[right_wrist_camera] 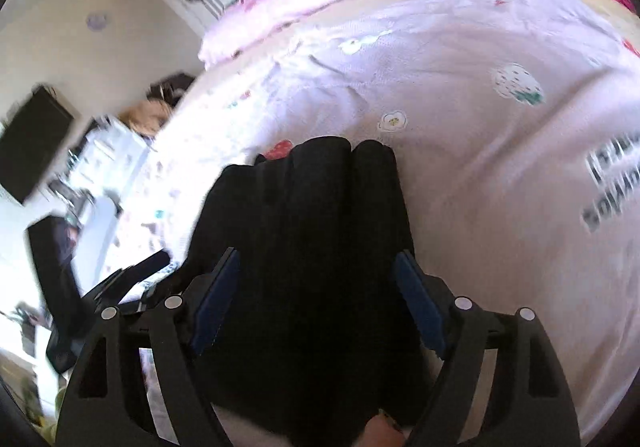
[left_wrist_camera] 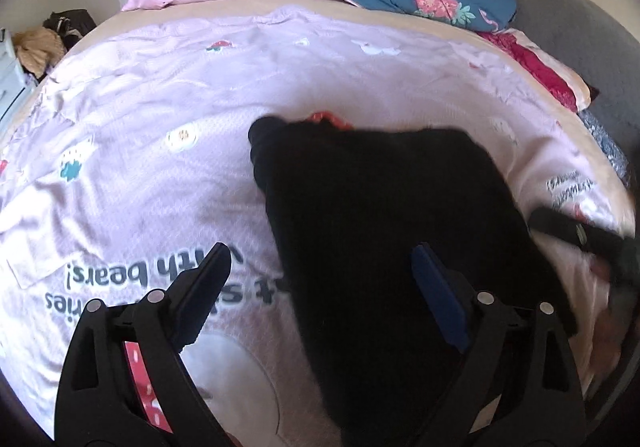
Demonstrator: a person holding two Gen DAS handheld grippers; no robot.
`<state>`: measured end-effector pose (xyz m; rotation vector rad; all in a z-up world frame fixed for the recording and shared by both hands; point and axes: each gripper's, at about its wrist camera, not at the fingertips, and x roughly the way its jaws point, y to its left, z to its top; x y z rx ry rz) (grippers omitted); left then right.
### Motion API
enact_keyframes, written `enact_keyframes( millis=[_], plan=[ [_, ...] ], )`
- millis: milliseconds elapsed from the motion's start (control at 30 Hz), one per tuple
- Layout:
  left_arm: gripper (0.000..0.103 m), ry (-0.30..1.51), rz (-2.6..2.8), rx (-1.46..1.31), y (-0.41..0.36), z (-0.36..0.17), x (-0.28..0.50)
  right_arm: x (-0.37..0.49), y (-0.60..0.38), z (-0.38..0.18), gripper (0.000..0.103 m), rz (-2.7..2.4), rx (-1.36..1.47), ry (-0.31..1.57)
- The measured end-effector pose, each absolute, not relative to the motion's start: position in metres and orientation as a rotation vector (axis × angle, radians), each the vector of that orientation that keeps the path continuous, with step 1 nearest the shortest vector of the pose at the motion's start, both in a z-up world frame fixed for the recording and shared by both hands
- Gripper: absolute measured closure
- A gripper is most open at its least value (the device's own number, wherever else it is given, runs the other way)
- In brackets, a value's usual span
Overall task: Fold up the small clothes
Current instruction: 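Lower the folded half onto the shirt and press it flat with both grippers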
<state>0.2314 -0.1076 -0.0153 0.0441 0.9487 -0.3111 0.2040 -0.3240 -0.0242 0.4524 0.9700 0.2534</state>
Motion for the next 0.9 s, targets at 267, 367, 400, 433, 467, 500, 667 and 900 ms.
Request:
enact_keyframes(
  millis=[267,367,400,433,467,500,667,900],
  plan=[
    [0.018,0.948,-0.346,0.026,-0.104,-0.019,0.224,0.224,-0.311,-0.034,0.074,0.250,0.354,1.001],
    [0.017,0.948,-0.354,0.031,-0.106,-0.020,0.223,0.222,-0.304,-0.023,0.093,0.228,0.284,0.956],
    [0.017,0.948,-0.354,0.032,-0.106,-0.020,0.223,0.221,-0.301,-0.019,0.093,0.219,0.250,0.937],
    [0.017,0.948,-0.356,0.031,-0.106,-0.020,0.223,0.221,-0.298,-0.015,0.093,0.222,0.228,0.921],
    [0.017,0.949,-0.359,0.030,-0.107,-0.020,0.223,0.220,-0.295,-0.008,0.094,0.231,0.203,0.894],
    [0.017,0.950,-0.361,0.029,-0.107,-0.019,0.223,0.218,-0.294,-0.002,0.094,0.238,0.193,0.875],
    [0.017,0.937,-0.379,0.014,-0.107,-0.012,0.221,0.214,-0.299,0.021,0.094,0.248,0.156,0.797],
    [0.016,0.987,-0.404,0.018,-0.113,-0.025,0.218,0.223,-0.322,-0.021,0.094,0.189,0.232,0.930]
  ],
)
